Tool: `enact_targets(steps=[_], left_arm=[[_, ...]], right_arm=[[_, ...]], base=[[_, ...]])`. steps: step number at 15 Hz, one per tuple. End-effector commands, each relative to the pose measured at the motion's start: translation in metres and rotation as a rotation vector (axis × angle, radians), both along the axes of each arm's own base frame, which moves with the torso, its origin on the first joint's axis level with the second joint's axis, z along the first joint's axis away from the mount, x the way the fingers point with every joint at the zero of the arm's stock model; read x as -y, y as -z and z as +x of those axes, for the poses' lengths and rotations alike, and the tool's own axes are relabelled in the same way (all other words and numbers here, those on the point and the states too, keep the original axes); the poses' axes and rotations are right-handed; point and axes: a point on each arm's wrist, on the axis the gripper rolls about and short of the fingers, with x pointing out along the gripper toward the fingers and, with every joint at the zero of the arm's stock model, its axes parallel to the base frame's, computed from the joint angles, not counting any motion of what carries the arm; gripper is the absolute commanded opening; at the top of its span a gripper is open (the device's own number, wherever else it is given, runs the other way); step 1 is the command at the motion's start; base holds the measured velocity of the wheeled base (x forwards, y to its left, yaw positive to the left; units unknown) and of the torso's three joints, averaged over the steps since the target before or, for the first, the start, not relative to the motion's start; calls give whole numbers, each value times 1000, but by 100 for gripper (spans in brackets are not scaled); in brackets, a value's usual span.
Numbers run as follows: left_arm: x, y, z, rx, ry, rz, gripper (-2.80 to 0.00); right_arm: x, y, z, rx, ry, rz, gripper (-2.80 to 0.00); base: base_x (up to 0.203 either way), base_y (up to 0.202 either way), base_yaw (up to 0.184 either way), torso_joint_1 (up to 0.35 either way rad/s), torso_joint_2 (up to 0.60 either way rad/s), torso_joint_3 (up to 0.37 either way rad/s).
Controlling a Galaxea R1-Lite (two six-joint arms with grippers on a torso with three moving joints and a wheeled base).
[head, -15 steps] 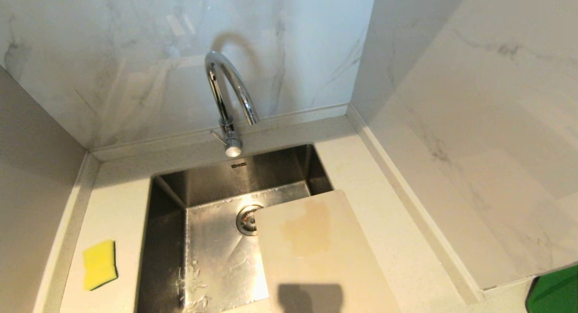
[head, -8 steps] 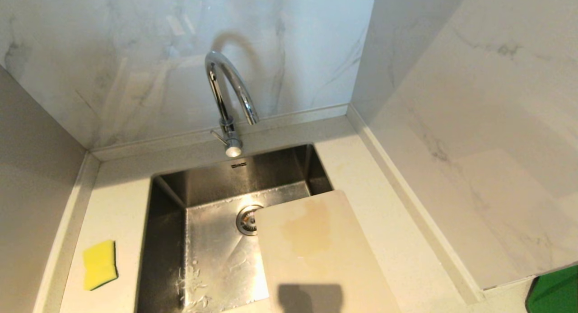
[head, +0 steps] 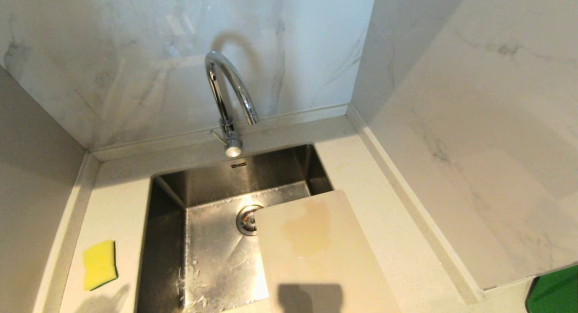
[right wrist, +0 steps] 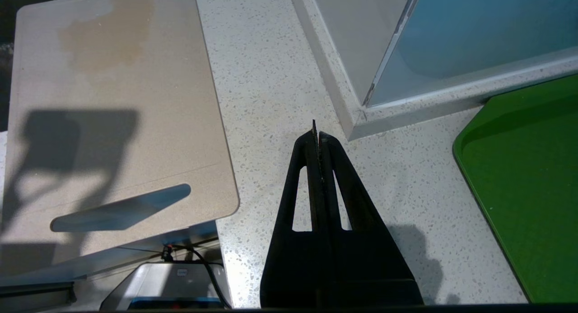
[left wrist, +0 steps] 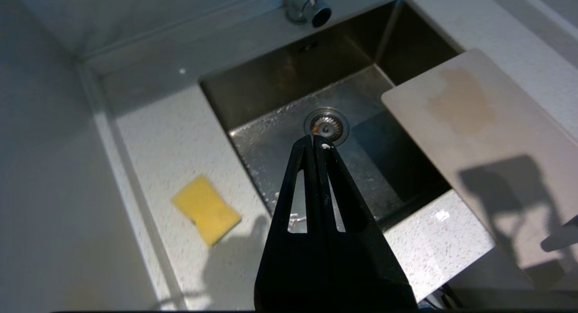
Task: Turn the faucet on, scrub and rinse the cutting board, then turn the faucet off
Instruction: Turn on the tap
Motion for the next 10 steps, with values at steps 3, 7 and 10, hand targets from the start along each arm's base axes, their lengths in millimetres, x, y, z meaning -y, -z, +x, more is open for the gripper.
enact_targets(steps=[3, 7, 10], left_arm=[[2, -35, 61, -125, 123, 22, -280], [7, -48, 120, -234, 201, 33, -280], [9, -49, 167, -305, 209, 35, -280]], right_arm=[[0, 0, 0, 2, -1, 0, -280], [0, 0, 0, 1, 1, -1, -280], [0, 0, 0, 1, 0, 0, -280]], base=[[0, 0, 0, 0, 0, 0], [0, 0, 0, 0, 0, 0], [0, 0, 0, 0, 0, 0]])
